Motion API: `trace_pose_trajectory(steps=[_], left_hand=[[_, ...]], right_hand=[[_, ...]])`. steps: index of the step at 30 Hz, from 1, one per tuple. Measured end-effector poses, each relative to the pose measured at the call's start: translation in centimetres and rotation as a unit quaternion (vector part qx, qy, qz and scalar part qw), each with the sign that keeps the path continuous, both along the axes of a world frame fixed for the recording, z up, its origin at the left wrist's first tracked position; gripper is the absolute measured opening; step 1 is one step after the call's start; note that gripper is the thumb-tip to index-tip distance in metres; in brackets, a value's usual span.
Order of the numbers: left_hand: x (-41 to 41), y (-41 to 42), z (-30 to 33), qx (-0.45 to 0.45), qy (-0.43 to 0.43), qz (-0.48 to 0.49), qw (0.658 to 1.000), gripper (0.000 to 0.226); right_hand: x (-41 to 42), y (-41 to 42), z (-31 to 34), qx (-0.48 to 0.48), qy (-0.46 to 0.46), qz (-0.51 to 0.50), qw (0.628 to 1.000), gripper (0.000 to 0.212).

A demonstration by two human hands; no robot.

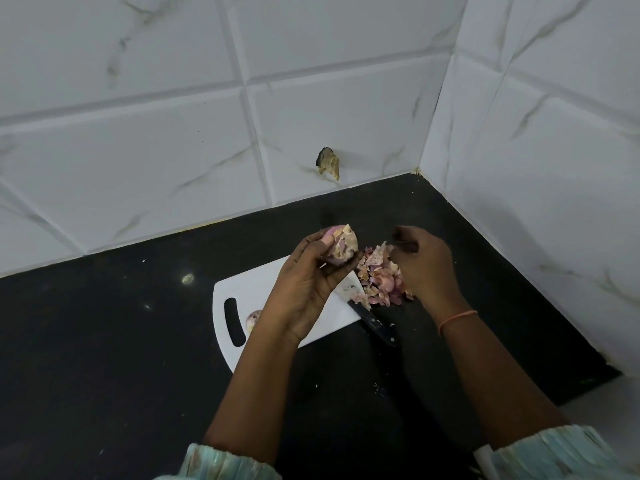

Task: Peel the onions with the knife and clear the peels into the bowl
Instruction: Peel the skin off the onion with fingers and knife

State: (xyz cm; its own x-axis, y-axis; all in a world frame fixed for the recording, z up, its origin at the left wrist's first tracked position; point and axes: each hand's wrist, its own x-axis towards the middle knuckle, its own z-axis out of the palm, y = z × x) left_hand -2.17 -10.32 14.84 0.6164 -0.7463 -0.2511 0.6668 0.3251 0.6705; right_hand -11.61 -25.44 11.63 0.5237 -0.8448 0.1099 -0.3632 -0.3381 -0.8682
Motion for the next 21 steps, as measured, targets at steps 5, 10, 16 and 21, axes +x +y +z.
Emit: trace_pose_trajectory(steps=[5, 10, 16, 21], left_hand=[[0.2, -0.1, -0.6, 0.038, -0.052, 0.007, 0.998, 0.031], [0.2, 0.2, -0.4, 0.045, -0.084, 0.010, 0.995, 0.034], [0.0, 0.2, -0.3, 0.051, -0.072, 0.004, 0.996, 0.036], [-0.2, 0.2, -0.3, 0.051, -0.076, -0.022, 0.996, 0.045]], right_hand=[[-0.3, 2.9, 3.1, -0.025, -0.139, 0.119, 0.983, 0.028], [0.4, 4.1, 4.0, -0.104, -0.139, 0.157, 0.972, 0.010], [0.7, 4.2, 3.4, -0.143, -0.125, 0.153, 0.970, 0.005], [0.7, 3.6, 2.4, -0.133, -0.137, 0.085, 0.978, 0.006]])
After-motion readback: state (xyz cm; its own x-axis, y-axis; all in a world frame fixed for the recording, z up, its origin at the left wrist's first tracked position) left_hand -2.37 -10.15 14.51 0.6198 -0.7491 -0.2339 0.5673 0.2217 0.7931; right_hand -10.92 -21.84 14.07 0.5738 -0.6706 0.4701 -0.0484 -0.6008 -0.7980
